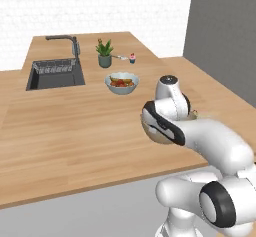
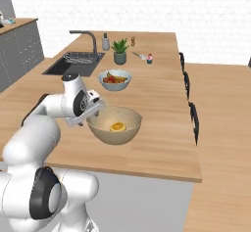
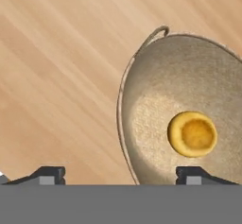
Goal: Open the cabinet, pick up the bread from the cabinet and place it in the basket. Then move the basket to the dining counter.
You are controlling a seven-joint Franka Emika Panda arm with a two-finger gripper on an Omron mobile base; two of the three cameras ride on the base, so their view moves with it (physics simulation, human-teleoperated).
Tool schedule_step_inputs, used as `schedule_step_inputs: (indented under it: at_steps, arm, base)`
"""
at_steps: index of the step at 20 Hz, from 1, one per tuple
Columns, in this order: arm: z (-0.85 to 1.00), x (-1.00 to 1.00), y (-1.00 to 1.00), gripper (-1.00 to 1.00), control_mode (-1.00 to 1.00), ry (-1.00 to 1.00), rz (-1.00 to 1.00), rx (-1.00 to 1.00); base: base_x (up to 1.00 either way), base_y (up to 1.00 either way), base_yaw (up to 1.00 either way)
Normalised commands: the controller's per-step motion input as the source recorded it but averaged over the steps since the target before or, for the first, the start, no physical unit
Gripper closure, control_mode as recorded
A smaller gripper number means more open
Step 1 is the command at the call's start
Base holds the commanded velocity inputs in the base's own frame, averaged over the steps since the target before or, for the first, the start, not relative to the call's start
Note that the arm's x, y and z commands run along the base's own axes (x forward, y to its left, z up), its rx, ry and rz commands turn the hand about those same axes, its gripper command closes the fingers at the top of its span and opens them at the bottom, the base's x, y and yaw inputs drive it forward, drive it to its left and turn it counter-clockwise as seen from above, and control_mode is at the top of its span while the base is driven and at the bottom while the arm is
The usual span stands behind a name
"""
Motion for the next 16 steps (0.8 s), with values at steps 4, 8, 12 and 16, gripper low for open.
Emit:
schedule_step_inputs:
  at_steps: [4, 8, 12, 16]
  arm:
    - [1.00, -0.55, 0.06, -1.00, -1.00, -0.07, -0.04, 0.00]
    - [1.00, -0.59, 0.20, -1.00, -1.00, -0.07, -0.02, -0.03]
    - [0.94, -0.42, 0.37, -1.00, -1.00, -0.03, 0.00, -0.08]
    - [0.84, -0.51, 0.33, -1.00, -1.00, -0.12, 0.00, -0.09]
  base:
    - [0.00, 0.00, 0.00]
    - [0.00, 0.00, 0.00]
    - [0.00, 0.00, 0.00]
    - [0.00, 0.00, 0.00]
